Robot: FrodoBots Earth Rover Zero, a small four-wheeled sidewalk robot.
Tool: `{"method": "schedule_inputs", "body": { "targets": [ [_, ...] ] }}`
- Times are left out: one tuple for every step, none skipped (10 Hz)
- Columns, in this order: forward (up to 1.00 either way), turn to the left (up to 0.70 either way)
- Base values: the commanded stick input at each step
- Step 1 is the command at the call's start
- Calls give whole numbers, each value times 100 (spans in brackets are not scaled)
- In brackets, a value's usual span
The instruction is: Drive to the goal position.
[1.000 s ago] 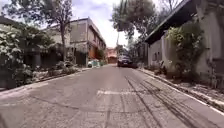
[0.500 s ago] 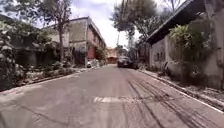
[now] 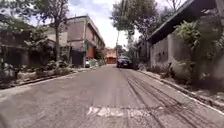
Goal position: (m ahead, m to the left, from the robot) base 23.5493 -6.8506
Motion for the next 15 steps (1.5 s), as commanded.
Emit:
{"method": "schedule_inputs", "body": {
  "targets": [
    [70,0],
    [70,0],
    [70,0],
    [70,0],
    [70,0],
    [70,0],
    [70,-4],
    [70,-20],
    [70,-29],
    [70,-13],
    [70,-8],
    [70,-2],
    [70,0],
    [70,0],
    [70,0]
  ]
}}
